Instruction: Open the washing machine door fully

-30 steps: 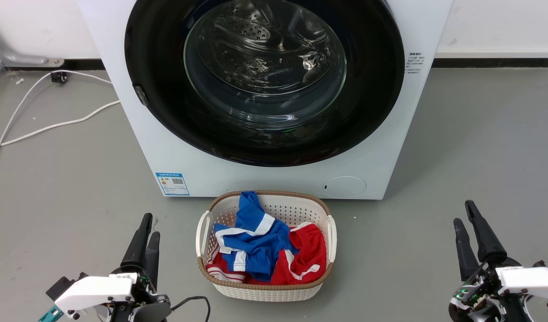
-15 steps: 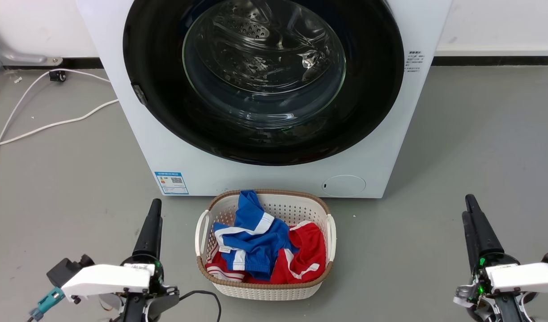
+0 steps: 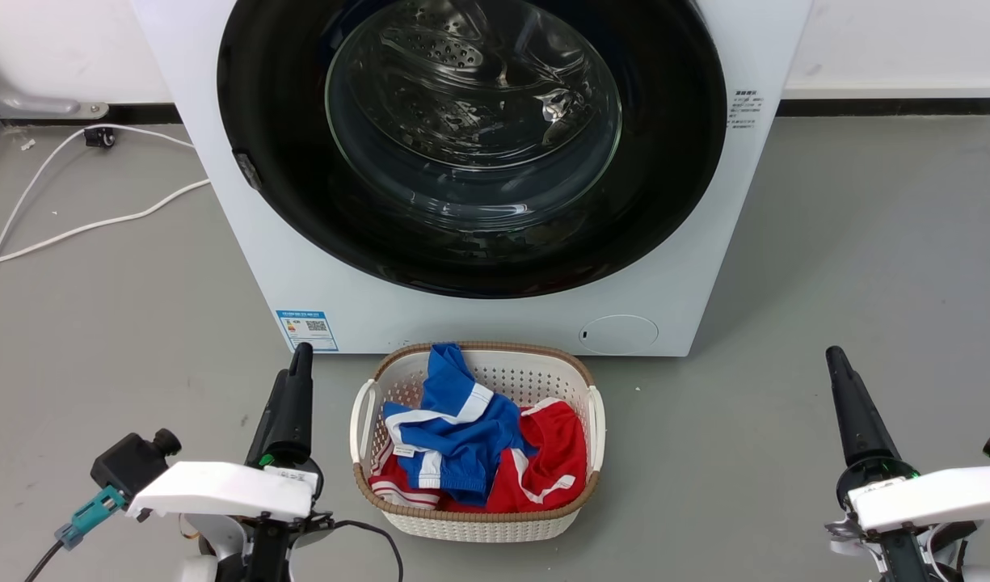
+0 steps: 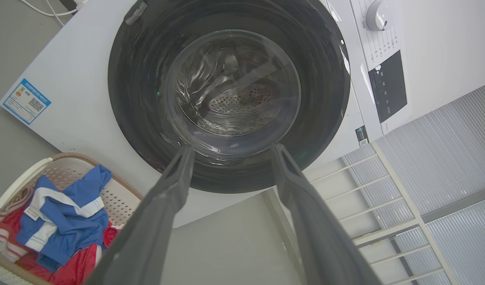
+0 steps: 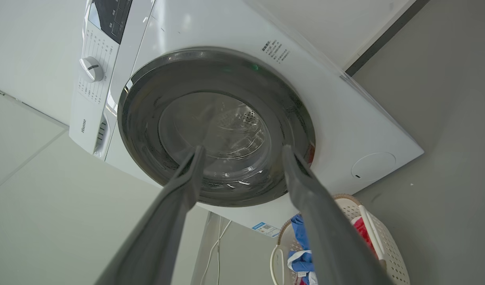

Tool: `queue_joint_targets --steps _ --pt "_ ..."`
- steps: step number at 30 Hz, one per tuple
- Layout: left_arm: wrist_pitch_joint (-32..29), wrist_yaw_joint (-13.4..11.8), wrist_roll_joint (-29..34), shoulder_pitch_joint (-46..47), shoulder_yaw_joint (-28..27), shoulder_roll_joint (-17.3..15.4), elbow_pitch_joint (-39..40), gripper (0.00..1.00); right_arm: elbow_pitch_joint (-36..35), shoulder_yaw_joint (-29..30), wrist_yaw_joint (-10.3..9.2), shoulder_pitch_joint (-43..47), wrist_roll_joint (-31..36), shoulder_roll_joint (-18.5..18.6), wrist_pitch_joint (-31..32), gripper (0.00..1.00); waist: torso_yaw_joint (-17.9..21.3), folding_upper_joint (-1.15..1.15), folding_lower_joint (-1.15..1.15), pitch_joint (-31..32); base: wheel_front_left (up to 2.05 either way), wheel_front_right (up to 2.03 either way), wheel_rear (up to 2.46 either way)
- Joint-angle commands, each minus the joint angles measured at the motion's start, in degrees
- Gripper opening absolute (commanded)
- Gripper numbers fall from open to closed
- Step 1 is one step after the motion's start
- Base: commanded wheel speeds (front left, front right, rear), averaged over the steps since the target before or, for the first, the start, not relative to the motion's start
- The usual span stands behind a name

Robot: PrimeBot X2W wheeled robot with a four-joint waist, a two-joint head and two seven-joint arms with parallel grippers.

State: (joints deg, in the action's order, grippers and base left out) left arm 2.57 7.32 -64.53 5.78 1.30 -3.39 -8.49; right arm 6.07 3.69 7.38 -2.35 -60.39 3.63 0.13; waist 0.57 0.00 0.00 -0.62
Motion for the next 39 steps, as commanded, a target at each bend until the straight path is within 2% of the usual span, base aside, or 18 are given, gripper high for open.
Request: queue_joint_targets --steps 1,12,25,39 --pt "0.63 0.12 2.96 1.55 0.22 -0.44 1.03 1.00 -1.65 -0.03 0.07 -0.41 2.99 0.09 0.33 1.00 0.03 0.00 0.00 -0.01 0.00 0.00 0.00" --pt "2.76 -0.03 17.77 1.95 1.14 -1.14 0.68 1.00 -5.39 0.13 0.08 0.44 14.53 -0.13 2.27 1.00 0.18 0.00 0.00 -0.15 0.00 0.00 0.00" --pt "4.95 -0.29 30.20 2.30 3.07 -2.44 -0.85 1.00 -7.93 0.48 0.10 1.69 25.93 0.00 4.10 1.00 0.42 0.00 0.00 0.08 0.00 0.00 0.00" --pt "7.03 -1.15 39.95 2.75 4.60 -3.59 -2.51 1.00 -9.63 1.20 0.12 2.91 37.14 -0.14 4.12 1.00 0.77 0.00 0.00 0.48 0.00 0.00 0.00"
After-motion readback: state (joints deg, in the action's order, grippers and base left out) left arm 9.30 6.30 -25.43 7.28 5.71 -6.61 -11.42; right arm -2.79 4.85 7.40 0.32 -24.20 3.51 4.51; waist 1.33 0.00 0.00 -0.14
